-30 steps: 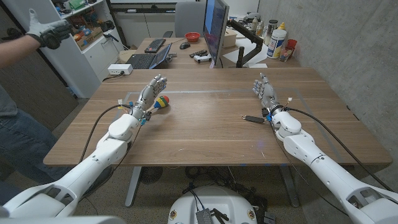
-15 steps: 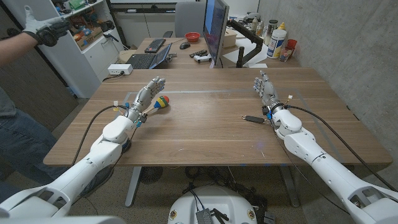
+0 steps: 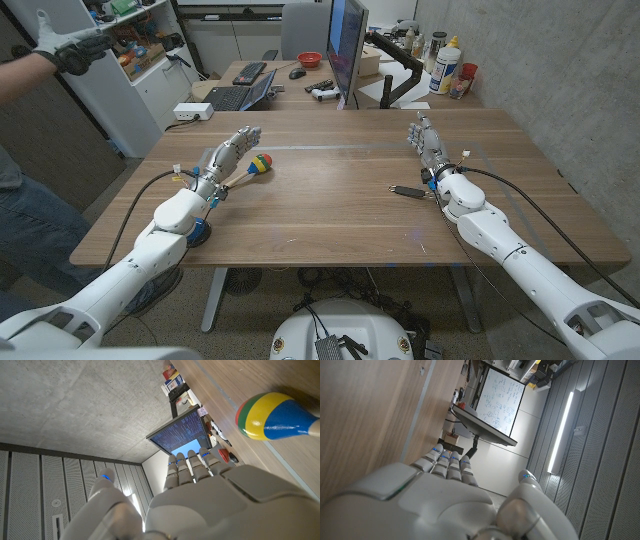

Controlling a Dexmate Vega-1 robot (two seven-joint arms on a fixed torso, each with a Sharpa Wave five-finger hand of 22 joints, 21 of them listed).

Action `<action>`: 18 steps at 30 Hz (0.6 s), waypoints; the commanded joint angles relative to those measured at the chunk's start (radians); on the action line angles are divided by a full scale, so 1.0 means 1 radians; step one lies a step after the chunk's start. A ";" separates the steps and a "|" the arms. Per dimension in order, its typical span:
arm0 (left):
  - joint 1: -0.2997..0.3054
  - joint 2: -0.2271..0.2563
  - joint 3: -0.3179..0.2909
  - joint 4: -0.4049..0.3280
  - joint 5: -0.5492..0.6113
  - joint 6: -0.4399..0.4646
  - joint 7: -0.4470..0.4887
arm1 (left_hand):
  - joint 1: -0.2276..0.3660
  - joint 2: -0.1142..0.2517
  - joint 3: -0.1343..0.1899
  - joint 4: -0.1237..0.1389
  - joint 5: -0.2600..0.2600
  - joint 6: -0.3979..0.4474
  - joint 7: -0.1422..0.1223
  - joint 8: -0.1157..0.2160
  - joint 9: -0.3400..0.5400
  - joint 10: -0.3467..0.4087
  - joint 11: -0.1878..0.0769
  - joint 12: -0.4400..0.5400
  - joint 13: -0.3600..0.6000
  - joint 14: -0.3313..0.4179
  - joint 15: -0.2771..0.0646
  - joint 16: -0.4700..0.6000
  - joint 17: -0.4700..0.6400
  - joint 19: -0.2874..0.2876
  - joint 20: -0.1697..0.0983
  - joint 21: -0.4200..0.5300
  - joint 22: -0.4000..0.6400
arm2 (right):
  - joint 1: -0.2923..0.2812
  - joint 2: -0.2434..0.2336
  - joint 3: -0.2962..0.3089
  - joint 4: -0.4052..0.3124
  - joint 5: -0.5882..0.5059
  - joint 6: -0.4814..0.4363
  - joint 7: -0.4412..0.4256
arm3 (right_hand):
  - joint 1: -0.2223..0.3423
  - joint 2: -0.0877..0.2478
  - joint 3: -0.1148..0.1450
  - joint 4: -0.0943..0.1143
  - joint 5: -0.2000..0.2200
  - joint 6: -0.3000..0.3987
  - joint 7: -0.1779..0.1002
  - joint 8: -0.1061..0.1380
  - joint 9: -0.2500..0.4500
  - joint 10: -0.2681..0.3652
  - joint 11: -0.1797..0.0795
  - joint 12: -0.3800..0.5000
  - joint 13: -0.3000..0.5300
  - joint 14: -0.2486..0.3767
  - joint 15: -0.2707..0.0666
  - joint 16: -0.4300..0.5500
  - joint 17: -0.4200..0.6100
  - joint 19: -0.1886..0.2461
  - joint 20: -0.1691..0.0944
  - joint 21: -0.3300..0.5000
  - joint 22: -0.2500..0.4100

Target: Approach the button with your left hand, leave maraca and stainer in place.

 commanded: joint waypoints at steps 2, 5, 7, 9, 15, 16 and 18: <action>0.005 0.017 -0.011 0.022 0.005 -0.040 -0.023 | 0.012 -0.002 0.002 -0.009 0.006 0.009 -0.002 -0.002 0.004 0.010 0.001 0.006 0.006 0.007 0.000 0.004 0.003 0.010 -0.010 -0.002 0.003 | -0.008 0.004 -0.004 -0.024 -0.009 -0.019 -0.029 | -0.002 0.010 -0.004 0.001 0.010 0.005 0.014 -0.001 0.004 0.008 0.001 0.001 0.004 0.005 0.006 0.005 0.002 0.009 -0.001 0.001 0.001; -0.001 0.017 -0.009 0.042 0.024 -0.060 -0.021 | 0.014 -0.002 0.002 -0.010 0.007 0.011 -0.003 -0.002 0.004 0.011 0.003 0.006 0.006 0.009 -0.001 0.004 0.003 0.012 -0.009 -0.002 0.004 | -0.010 0.004 -0.004 -0.027 -0.011 -0.018 -0.033 | -0.002 0.010 -0.005 0.000 0.011 0.005 0.015 -0.001 0.004 0.008 0.001 0.001 0.004 0.006 0.005 0.005 0.002 0.009 0.000 0.001 0.001; -0.005 0.019 -0.007 0.050 0.026 -0.064 -0.026 | 0.016 -0.001 0.003 -0.010 0.007 0.012 -0.003 -0.002 0.005 0.013 0.005 0.006 0.006 0.010 0.000 0.004 0.003 0.012 -0.008 -0.003 0.004 | -0.011 0.002 -0.004 -0.030 -0.012 -0.020 -0.035 | -0.002 0.010 -0.005 0.000 0.011 0.005 0.015 -0.001 0.004 0.008 0.001 0.001 0.004 0.005 0.005 0.005 0.002 0.009 0.000 0.001 0.001; -0.008 0.017 -0.007 0.064 0.033 -0.080 -0.025 | 0.018 0.000 0.003 -0.011 0.007 0.014 -0.004 -0.001 0.005 0.014 0.006 0.007 0.006 0.011 0.003 0.005 0.003 0.014 -0.011 -0.004 0.004 | -0.011 0.002 -0.003 -0.034 -0.014 -0.021 -0.038 | -0.002 0.010 -0.006 0.000 0.011 0.005 0.015 -0.001 0.004 0.008 0.001 0.001 0.004 0.005 0.005 0.005 0.002 0.009 0.000 0.001 0.001; -0.010 0.024 -0.011 0.085 0.027 -0.113 -0.047 | 0.022 0.001 0.003 -0.013 0.007 0.018 -0.003 0.000 0.005 0.017 0.006 0.007 0.006 0.014 0.004 0.005 0.003 0.016 -0.012 -0.005 0.004 | -0.012 0.002 -0.002 -0.035 -0.016 -0.019 -0.040 | -0.002 0.011 -0.007 0.000 0.012 0.005 0.015 -0.002 0.004 0.008 0.001 0.001 0.004 0.005 0.006 0.005 0.002 0.009 0.000 0.001 0.001; -0.008 0.027 -0.013 0.086 0.024 -0.119 -0.051 | 0.023 0.001 0.003 -0.013 0.007 0.018 -0.003 0.000 0.005 0.017 0.006 0.007 0.006 0.015 0.004 0.005 0.003 0.016 -0.012 -0.005 0.004 | -0.013 0.003 -0.002 -0.035 -0.017 -0.017 -0.041 | -0.002 0.011 -0.007 0.000 0.012 0.005 0.015 -0.002 0.004 0.008 0.001 0.001 0.004 0.006 0.006 0.005 0.002 0.009 0.000 0.001 0.001; -0.005 0.031 -0.016 0.085 0.017 -0.126 -0.059 | 0.024 0.001 0.003 -0.014 0.007 0.019 -0.004 0.000 0.005 0.017 0.007 0.007 0.006 0.016 0.005 0.005 0.003 0.016 -0.012 -0.006 0.004 | -0.013 0.004 -0.002 -0.035 -0.018 -0.016 -0.043 | -0.002 0.012 -0.008 0.000 0.012 0.005 0.015 -0.002 0.004 0.008 0.002 0.001 0.004 0.005 0.006 0.005 0.002 0.009 0.000 0.001 0.001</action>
